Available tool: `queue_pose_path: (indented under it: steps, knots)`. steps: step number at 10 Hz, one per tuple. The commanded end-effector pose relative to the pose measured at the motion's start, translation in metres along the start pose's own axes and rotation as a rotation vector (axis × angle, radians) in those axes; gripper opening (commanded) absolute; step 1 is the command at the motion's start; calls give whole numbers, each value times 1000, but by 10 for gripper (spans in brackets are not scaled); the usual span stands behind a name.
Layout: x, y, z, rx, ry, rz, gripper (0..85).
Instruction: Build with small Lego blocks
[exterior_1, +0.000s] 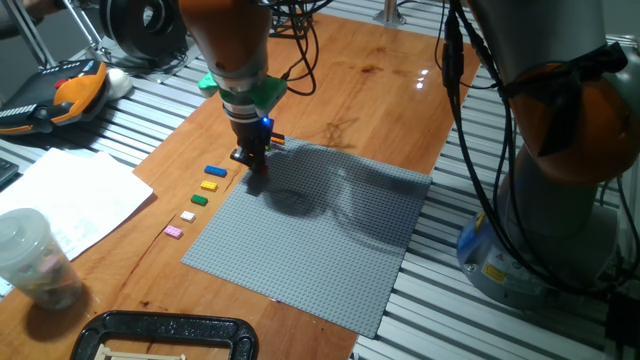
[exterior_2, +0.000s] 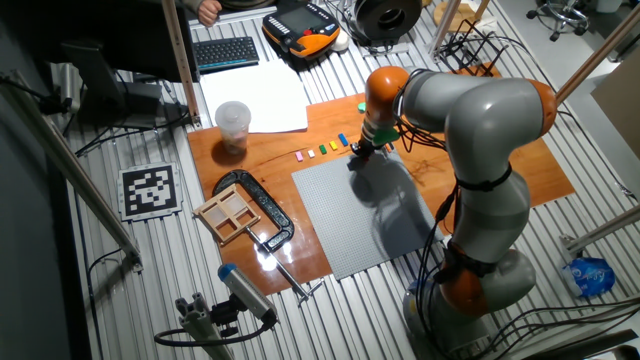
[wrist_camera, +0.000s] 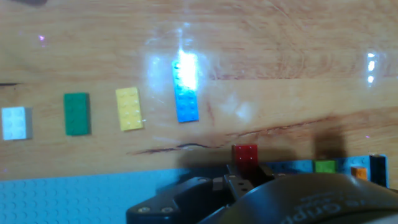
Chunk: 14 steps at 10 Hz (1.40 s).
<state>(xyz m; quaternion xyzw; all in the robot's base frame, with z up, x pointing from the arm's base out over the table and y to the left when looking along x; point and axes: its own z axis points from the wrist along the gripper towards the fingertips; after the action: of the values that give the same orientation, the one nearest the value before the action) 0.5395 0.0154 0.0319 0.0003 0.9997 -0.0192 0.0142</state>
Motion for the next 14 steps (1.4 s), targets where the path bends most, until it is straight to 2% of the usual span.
queue_pose_path:
  steps: [1, 9, 14]
  knots:
    - [1, 0, 0, 0, 0, 0, 0]
    - [5, 2, 6, -5, 3, -3, 0]
    - [5, -3, 9, -8, -3, -7, 0]
